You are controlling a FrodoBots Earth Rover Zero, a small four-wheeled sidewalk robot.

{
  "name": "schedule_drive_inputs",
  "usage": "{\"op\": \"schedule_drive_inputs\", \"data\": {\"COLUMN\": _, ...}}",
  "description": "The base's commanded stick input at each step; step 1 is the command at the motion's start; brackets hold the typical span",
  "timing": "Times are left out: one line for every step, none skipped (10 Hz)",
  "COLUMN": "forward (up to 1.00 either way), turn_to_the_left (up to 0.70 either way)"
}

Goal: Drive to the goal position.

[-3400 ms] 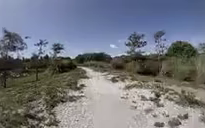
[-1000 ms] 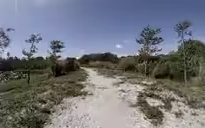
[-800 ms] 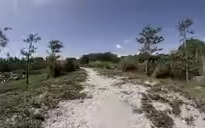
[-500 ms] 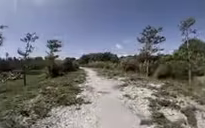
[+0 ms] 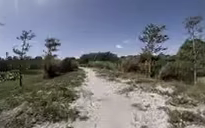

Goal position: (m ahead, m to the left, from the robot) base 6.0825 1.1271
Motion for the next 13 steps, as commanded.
{"op": "schedule_drive_inputs", "data": {"forward": 0.70, "turn_to_the_left": 0.00}}
{"op": "schedule_drive_inputs", "data": {"forward": 0.70, "turn_to_the_left": 0.00}}
{"op": "schedule_drive_inputs", "data": {"forward": 0.70, "turn_to_the_left": 0.00}}
{"op": "schedule_drive_inputs", "data": {"forward": 0.70, "turn_to_the_left": 0.00}}
{"op": "schedule_drive_inputs", "data": {"forward": 0.70, "turn_to_the_left": 0.00}}
{"op": "schedule_drive_inputs", "data": {"forward": 0.70, "turn_to_the_left": 0.00}}
{"op": "schedule_drive_inputs", "data": {"forward": 0.70, "turn_to_the_left": 0.00}}
{"op": "schedule_drive_inputs", "data": {"forward": 0.70, "turn_to_the_left": 0.00}}
{"op": "schedule_drive_inputs", "data": {"forward": 0.70, "turn_to_the_left": 0.00}}
{"op": "schedule_drive_inputs", "data": {"forward": 0.70, "turn_to_the_left": 0.00}}
{"op": "schedule_drive_inputs", "data": {"forward": 0.70, "turn_to_the_left": 0.00}}
{"op": "schedule_drive_inputs", "data": {"forward": 0.70, "turn_to_the_left": 0.00}}
{"op": "schedule_drive_inputs", "data": {"forward": 0.70, "turn_to_the_left": 0.00}}
